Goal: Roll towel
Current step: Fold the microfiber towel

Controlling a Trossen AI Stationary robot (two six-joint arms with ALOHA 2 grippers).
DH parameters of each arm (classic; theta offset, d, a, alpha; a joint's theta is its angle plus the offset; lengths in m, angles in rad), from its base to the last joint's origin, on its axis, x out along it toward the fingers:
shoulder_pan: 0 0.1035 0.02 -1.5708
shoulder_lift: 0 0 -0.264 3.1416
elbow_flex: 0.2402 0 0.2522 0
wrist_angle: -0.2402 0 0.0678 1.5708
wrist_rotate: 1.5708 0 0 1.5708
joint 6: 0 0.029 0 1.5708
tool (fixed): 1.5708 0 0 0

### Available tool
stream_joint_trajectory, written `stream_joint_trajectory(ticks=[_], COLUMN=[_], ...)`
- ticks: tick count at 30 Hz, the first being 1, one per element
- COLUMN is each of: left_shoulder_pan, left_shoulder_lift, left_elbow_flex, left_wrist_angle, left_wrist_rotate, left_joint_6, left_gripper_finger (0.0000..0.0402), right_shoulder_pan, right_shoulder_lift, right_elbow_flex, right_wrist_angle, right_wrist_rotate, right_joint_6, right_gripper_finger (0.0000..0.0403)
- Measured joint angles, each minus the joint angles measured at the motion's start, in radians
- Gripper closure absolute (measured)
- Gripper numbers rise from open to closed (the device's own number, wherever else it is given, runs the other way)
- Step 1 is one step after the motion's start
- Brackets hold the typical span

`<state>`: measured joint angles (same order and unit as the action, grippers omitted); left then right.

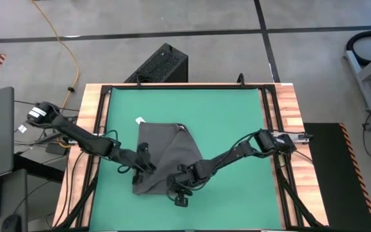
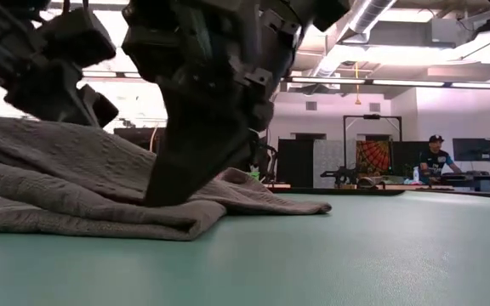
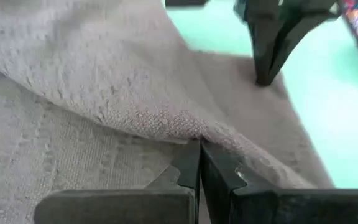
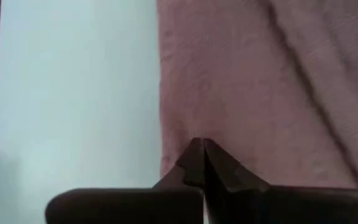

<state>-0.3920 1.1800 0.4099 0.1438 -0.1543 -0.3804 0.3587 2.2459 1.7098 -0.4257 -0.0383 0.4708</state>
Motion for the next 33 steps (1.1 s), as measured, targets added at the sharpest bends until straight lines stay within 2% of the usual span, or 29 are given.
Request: stream_joint_trajectory(ticks=[9, 13, 16, 19, 22, 27, 30, 33], left_shoulder_pan=[-0.002, -0.07, -0.152, -0.226, -0.278, -0.29, -0.281, -0.252], left_shoulder_lift=[-0.235, -0.275, -0.21, -0.111, -0.01, 0.132, 0.158, 0.193], left_elbow_flex=[0.01, 0.094, 0.191, 0.296, 0.336, 0.335, 0.338, 0.334], left_wrist_angle=[-0.135, -0.221, -0.291, -0.391, -0.46, -0.435, -0.316, -0.312], left_wrist_rotate=[-0.019, -0.063, -0.127, -0.139, -0.136, -0.104, -0.066, 0.004], left_joint_6=[-0.06, -0.002, 0.07, 0.133, 0.174, 0.238, 0.305, 0.368], left_gripper_finger=[0.0401, 0.0401, 0.0401, 0.0402, 0.0401, 0.0401, 0.0401, 0.0401], right_shoulder_pan=[0.019, 0.011, -0.001, -0.007, -0.007, -0.007, -0.007, -0.008], right_shoulder_lift=[-0.003, -0.003, -0.003, -0.003, -0.002, -0.002, -0.001, -0.001], right_elbow_flex=[-0.043, -0.044, -0.044, -0.045, -0.045, -0.045, -0.045, -0.046], right_wrist_angle=[0.018, 0.02, 0.019, 0.022, 0.026, 0.03, 0.037, 0.042], right_wrist_rotate=[-0.01, -0.015, -0.026, -0.026, -0.026, -0.023, -0.019, -0.018], right_joint_6=[0.003, 0.003, 0.017, 0.026, 0.023, 0.019, 0.019, 0.019], right_gripper_finger=[0.0389, 0.0389, 0.0389, 0.0389, 0.0389, 0.0389, 0.0389, 0.0389])
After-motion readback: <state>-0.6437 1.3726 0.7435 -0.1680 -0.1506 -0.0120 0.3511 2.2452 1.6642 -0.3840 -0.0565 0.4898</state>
